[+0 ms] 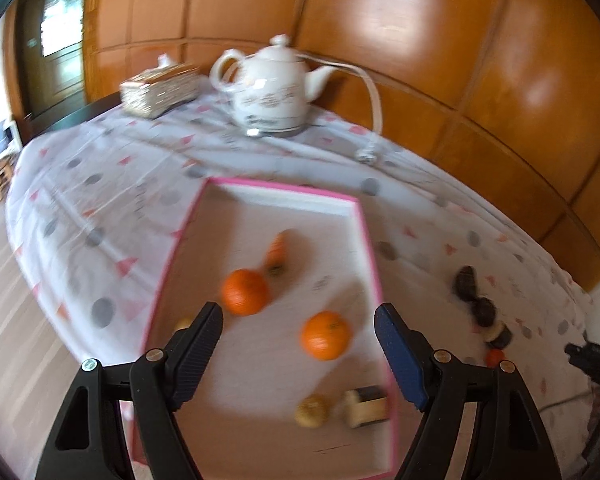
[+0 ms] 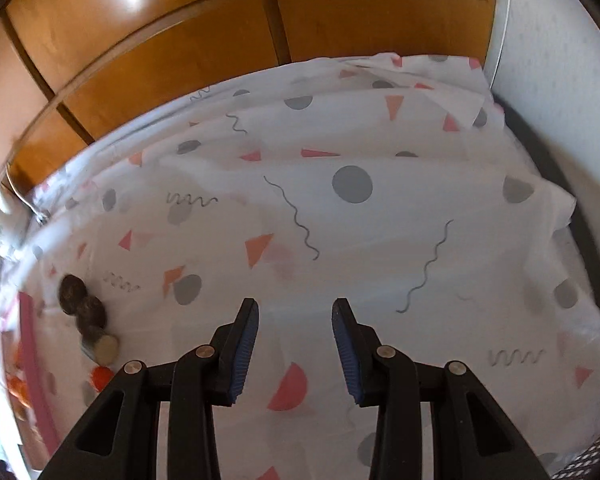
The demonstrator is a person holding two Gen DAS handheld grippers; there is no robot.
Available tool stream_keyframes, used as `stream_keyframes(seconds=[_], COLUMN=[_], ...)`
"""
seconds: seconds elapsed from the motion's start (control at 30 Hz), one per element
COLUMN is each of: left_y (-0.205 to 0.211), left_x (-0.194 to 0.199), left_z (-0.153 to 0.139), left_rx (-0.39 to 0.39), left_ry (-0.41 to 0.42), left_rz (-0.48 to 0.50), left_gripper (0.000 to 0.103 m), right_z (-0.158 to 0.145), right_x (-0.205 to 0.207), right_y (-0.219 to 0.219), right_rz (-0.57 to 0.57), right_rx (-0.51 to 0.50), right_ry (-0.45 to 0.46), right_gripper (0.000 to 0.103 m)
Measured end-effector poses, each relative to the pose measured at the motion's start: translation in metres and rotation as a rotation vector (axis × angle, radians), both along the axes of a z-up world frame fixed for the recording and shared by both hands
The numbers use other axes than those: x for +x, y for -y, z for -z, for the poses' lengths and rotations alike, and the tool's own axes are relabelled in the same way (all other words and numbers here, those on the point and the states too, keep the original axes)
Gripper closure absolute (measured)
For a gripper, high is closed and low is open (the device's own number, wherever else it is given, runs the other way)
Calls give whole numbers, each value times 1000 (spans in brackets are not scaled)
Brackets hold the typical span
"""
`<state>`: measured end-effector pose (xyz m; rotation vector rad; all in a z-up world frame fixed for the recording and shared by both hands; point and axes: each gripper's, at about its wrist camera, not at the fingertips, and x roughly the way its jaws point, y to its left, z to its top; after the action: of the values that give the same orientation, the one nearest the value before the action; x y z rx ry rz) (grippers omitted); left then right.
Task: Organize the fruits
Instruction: 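Move the left gripper toward the round dark roots on the cloth, then grasp a round dark root with the left gripper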
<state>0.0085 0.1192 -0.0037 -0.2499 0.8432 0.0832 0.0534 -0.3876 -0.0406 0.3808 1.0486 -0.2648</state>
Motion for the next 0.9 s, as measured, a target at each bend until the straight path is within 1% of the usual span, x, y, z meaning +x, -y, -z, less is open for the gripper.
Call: stream_keyframes(seconds=[0.1, 0.2, 0.27, 0.33, 0.47, 0.53, 0.57, 0.7, 0.8, 0.9], left_y=[20, 38, 44, 55, 79, 91, 98, 125, 144, 161], left_x=[10, 23, 29, 37, 52, 60, 65, 85, 101, 120], left_z=[-5, -4, -1, 1, 10, 16, 19, 30, 37, 47], left_rx=[-2, -29, -59, -73, -82, -81, -78, -72, -68, -66], left_ry=[6, -13, -28, -44, -74, -90, -98, -129, -141, -164], left_rz=[53, 91, 91, 101, 130, 148, 157, 220, 254, 270], left_gripper=[25, 25, 26, 26, 26, 26, 27, 41, 45, 46], right_z=[-1, -1, -2, -3, -3, -2, -2, -2, -2, -2], right_x=[-1, -1, -4, -5, -13, -14, -14, -12, -11, -10], right_y=[1, 4, 12, 20, 38, 42, 43, 37, 34, 33], right_rz=[7, 31, 78, 127, 222, 238, 241, 215, 197, 191], right_rx=[-10, 28, 49, 64, 103, 117, 122, 144, 155, 164], right_ry=[6, 8, 22, 30, 37, 38, 38, 33, 33, 33], right_gripper=[64, 64, 64, 64, 64, 64, 64, 64, 64, 64])
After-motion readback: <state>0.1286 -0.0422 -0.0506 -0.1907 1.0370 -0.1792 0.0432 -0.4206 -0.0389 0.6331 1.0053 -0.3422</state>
